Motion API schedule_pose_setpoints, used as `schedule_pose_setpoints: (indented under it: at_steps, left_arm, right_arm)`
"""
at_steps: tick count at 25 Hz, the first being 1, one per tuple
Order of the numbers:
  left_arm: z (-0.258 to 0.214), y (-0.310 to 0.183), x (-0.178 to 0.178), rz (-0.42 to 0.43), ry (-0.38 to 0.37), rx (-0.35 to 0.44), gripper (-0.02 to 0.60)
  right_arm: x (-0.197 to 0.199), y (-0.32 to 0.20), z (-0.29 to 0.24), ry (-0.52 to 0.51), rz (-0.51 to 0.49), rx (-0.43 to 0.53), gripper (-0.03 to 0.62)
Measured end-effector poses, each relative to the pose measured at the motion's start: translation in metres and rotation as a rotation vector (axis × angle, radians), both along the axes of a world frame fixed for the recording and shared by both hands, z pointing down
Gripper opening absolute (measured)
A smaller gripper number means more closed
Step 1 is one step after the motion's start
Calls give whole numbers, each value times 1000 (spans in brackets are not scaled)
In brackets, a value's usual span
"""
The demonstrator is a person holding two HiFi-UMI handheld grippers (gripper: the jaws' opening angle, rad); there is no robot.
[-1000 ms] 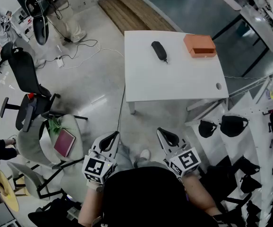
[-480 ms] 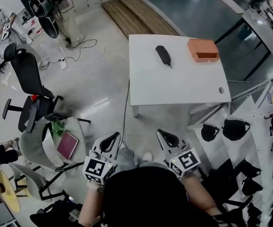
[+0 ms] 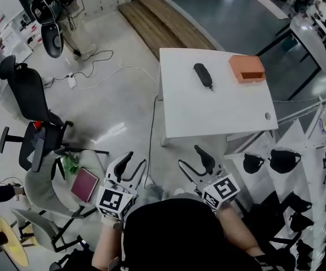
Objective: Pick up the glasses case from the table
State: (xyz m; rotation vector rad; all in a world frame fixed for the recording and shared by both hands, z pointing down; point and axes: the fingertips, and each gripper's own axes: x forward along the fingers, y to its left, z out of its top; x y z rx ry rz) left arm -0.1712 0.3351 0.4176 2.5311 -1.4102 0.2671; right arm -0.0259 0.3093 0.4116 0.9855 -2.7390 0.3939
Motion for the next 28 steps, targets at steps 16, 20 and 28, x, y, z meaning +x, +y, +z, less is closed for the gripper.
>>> schedule_pose_setpoints:
  at_steps: [16, 20, 28]
  left_arm:
    - [22, -105, -49, 25, -2, -30, 183]
    - [25, -159, -37, 17, -14, -54, 183]
    - [31, -267, 26, 63, -69, -84, 183]
  right_arm:
    - [-36, -114, 25, 29, 49, -26, 299]
    - [-25, -171, 31, 20, 48, -23, 299]
    - [40, -286, 53, 24, 100, -70, 301]
